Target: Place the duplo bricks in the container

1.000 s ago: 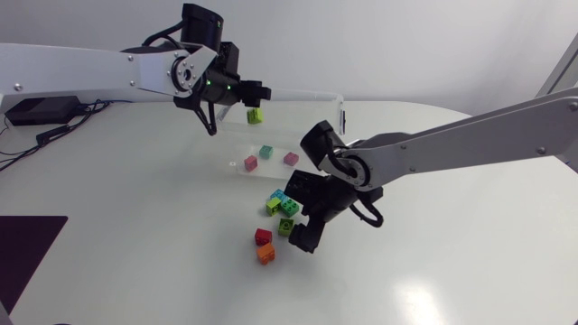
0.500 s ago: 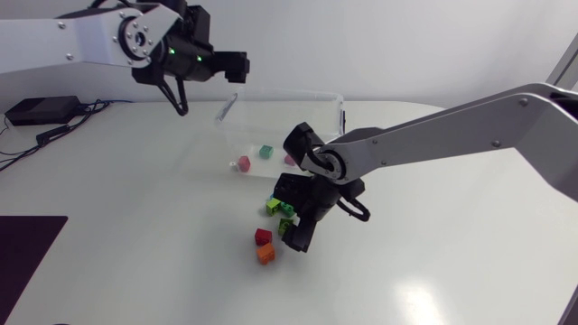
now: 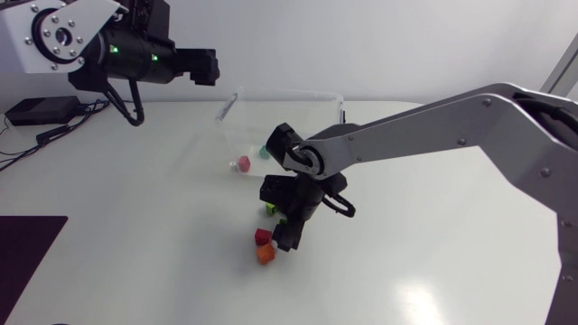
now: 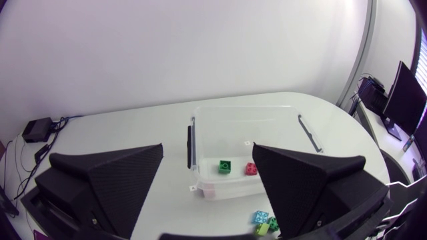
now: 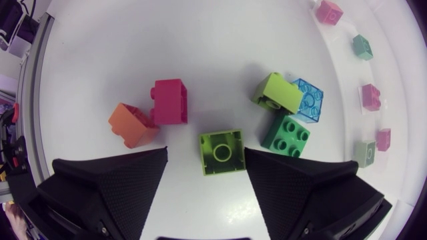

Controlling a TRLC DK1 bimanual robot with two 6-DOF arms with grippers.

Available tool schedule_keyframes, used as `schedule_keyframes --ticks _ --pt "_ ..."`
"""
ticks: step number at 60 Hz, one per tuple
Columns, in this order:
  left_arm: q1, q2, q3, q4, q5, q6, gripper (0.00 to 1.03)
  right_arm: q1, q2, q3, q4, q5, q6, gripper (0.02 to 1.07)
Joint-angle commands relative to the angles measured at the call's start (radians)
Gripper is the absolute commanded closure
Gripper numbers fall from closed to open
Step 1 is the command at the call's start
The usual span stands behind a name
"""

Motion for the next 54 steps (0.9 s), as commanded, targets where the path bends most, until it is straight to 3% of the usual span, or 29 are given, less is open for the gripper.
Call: schedule_keyframes --ticks 1,5,9,25,36,48,54 --pt "0.016 -0.054 -0.050 -0.011 -0.006 0.017 0.10 0.009 0.036 0.022 -0.022 0.013 -0.022 0.52" --pt "0.021 -0.078 -0.073 -0.027 -0.005 0.025 0.10 0.011 0.038 0.025 -0.025 0.014 -0.014 0.64" --pt "0.021 -0.103 -0.089 -0.047 -0.005 0.036 0.10 0.011 0.039 0.025 -0.034 0.014 -0.011 0.65" --pt "0.007 -0.222 -0.173 -0.156 0.001 0.103 0.10 0.005 -0.036 -0.018 -0.037 0.027 0.013 0.66" --pt "-0.022 -0.299 -0.250 -0.243 0.049 0.161 0.10 -0.011 -0.177 -0.059 -0.049 0.027 0.046 0.66" --pt "-0.062 -0.331 -0.351 -0.271 0.095 0.207 0.10 -0.064 -0.315 -0.033 -0.076 0.027 0.084 0.66" --pt "-0.094 -0.314 -0.392 -0.237 0.096 0.201 0.10 -0.100 -0.338 0.027 -0.097 0.027 0.104 0.66"
